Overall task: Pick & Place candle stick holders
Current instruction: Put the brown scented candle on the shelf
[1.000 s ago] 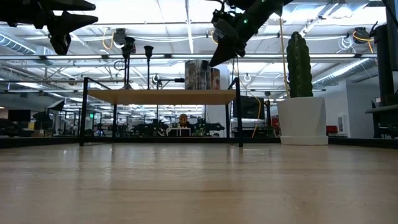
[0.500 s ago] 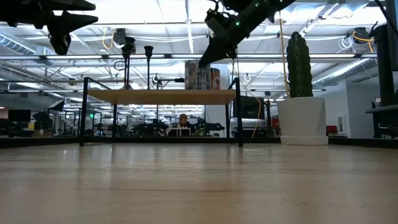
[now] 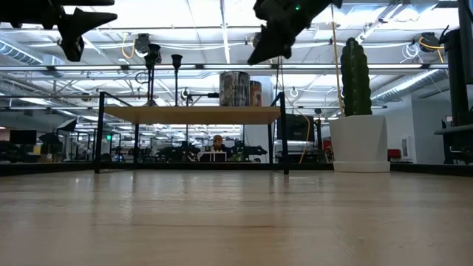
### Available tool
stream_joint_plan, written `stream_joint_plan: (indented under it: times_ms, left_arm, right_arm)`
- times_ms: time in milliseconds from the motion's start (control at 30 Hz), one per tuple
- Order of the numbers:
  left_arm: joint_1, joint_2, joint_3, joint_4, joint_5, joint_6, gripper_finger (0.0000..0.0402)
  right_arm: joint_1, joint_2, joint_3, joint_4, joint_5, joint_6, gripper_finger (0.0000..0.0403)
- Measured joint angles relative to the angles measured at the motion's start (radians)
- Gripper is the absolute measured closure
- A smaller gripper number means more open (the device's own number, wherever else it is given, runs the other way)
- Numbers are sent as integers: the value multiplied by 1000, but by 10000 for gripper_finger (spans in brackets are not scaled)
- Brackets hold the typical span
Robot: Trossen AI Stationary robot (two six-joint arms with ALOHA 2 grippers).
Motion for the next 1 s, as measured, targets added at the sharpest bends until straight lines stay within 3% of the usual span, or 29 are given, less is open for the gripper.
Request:
stream_joint_plan:
  times_ms: [267,1000]
  left_arm:
    - [0,22,0,54,-47,135,289]
    - [0,26,0,53,-52,116,289]
  right_arm:
    - [3,-37,-3,-47,172,-45,403]
    - [-80,102,-3,105,119,-75,403]
